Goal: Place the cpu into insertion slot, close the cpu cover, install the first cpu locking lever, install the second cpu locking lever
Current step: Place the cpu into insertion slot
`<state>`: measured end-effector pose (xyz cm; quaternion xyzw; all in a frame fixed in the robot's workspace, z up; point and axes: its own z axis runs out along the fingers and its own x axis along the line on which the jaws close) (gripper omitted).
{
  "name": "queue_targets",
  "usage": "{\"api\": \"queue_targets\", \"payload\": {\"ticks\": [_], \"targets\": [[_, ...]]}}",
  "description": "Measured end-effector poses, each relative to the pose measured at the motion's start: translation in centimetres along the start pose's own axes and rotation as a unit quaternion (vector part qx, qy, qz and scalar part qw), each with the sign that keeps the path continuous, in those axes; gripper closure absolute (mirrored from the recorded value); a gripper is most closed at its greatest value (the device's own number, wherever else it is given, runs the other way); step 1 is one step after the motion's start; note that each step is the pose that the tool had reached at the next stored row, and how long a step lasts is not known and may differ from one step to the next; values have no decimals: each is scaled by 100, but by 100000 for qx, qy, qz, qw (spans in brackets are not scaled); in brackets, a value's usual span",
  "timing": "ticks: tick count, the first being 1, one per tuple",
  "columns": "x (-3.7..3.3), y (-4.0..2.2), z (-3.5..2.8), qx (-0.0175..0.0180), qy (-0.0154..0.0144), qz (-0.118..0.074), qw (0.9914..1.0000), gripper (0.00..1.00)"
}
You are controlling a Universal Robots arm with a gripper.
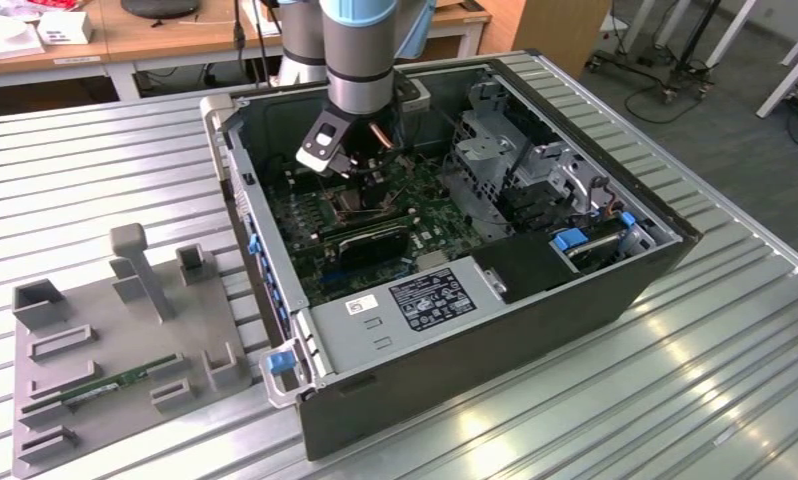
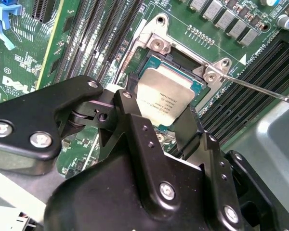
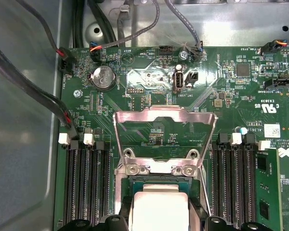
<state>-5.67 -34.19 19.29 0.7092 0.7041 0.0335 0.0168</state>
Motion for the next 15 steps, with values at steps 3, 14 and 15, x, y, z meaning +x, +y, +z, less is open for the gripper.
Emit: {"api": "queue_targets", "payload": {"ticks": [3, 14, 15], "targets": [[-1, -1, 7, 18, -26, -1, 100000, 46], [1, 1, 4, -26, 26, 4, 100000, 46], [1, 1, -2, -32, 34, 5, 100000, 46]]}}
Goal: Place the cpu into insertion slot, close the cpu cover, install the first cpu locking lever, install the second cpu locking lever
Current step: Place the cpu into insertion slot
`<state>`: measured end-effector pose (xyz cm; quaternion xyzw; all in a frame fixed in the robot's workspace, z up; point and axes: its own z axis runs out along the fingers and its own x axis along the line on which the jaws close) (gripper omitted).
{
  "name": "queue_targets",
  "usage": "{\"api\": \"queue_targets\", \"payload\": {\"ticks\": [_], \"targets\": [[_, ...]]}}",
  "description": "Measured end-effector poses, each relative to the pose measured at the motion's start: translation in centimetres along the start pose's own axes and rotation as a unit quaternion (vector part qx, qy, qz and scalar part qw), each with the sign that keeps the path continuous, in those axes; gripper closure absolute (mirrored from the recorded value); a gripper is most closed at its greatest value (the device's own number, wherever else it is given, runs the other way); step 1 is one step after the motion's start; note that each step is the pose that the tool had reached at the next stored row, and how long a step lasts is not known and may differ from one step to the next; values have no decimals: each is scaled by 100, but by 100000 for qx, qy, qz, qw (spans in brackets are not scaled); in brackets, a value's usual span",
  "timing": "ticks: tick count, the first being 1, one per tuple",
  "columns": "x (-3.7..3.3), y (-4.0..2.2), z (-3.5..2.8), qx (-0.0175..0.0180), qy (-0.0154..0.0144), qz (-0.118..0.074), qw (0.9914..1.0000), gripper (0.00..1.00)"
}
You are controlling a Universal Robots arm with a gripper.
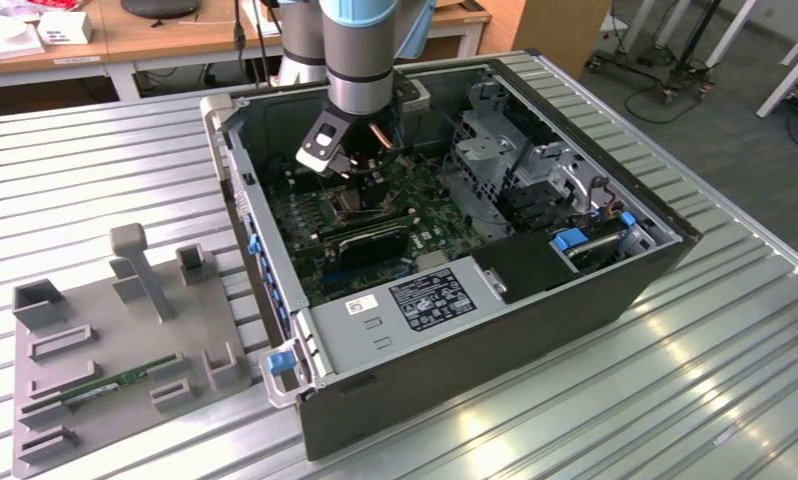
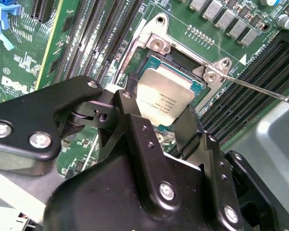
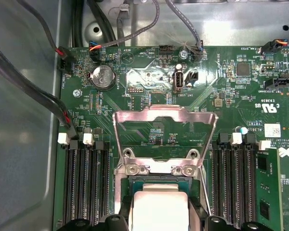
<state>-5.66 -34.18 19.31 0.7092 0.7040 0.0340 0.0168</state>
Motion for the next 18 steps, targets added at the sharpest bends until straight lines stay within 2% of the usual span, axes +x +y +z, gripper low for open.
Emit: {"api": "queue_targets", "payload": {"ticks": [18], "targets": [[-1, -1, 1, 19, -86, 630, 99998, 46]]}}
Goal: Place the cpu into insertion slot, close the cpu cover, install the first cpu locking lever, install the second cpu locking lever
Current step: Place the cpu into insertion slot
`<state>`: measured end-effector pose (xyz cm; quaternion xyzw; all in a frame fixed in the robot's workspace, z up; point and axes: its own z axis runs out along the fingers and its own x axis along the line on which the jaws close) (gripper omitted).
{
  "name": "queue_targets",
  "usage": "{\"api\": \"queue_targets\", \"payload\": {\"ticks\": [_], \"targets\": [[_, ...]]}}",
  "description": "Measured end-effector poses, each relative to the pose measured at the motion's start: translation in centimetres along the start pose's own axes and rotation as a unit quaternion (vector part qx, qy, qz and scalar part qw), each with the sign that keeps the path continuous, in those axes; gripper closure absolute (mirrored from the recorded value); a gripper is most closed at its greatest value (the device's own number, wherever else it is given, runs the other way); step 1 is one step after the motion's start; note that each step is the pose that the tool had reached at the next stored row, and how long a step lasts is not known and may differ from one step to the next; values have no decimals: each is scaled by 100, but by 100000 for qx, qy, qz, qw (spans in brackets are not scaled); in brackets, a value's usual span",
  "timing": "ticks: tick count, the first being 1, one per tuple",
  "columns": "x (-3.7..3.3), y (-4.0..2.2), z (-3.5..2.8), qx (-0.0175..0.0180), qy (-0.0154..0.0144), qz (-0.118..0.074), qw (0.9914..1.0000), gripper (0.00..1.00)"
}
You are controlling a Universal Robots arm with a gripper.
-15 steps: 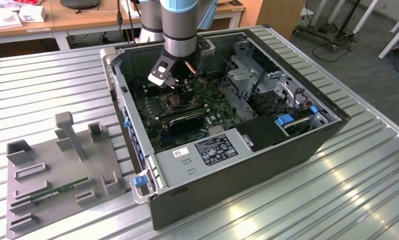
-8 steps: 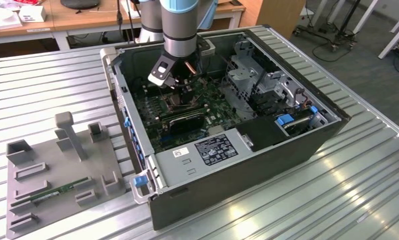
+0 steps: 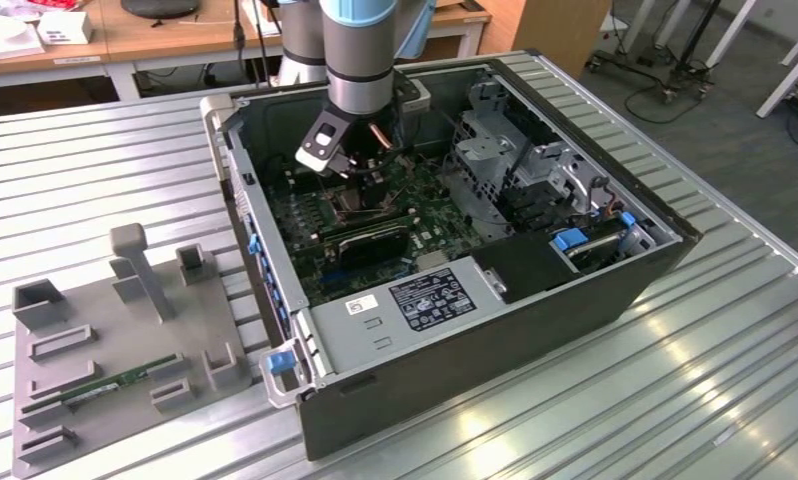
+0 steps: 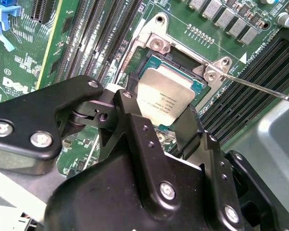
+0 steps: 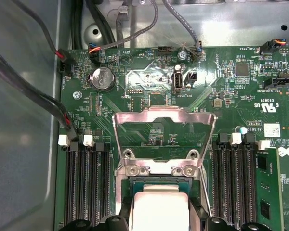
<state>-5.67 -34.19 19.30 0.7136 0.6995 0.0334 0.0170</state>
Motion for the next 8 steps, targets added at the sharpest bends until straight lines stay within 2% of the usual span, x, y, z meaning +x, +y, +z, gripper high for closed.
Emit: {"api": "queue_targets", "payload": {"ticks": [8], "targets": [[-1, -1, 10, 11, 7, 32, 100000, 46]]}}
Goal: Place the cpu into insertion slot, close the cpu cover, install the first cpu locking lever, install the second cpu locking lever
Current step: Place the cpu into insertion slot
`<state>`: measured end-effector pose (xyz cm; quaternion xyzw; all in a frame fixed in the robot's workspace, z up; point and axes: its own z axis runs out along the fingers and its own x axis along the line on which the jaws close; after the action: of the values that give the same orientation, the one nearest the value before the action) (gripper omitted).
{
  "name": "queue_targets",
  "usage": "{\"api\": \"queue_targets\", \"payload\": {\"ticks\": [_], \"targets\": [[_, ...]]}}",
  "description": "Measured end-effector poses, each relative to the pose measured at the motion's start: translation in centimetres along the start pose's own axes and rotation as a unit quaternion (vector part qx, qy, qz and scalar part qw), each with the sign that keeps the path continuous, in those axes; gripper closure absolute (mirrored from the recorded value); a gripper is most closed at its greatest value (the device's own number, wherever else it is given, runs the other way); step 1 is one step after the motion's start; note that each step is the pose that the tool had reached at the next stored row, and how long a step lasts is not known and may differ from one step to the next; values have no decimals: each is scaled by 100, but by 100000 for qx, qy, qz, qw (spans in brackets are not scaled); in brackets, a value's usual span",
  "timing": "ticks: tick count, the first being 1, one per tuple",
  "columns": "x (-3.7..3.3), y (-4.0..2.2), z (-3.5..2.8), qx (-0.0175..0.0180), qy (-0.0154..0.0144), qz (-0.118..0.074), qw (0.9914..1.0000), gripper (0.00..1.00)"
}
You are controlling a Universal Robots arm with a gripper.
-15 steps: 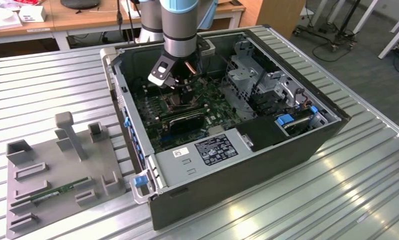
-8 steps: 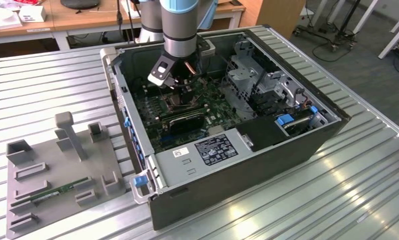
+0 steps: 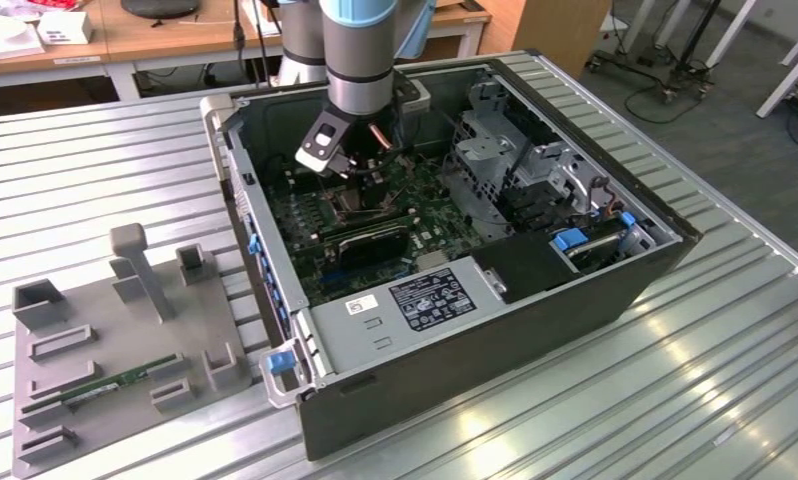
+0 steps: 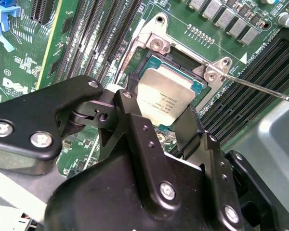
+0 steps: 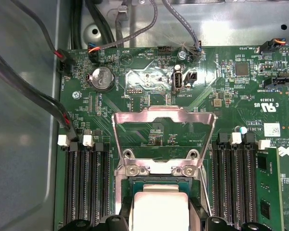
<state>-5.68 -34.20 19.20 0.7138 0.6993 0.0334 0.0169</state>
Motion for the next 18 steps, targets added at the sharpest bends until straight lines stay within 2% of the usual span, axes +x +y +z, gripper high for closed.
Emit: {"api": "queue_targets", "payload": {"ticks": [18], "targets": [[0, 0, 13, -7, 213, 14, 100000, 46]]}}
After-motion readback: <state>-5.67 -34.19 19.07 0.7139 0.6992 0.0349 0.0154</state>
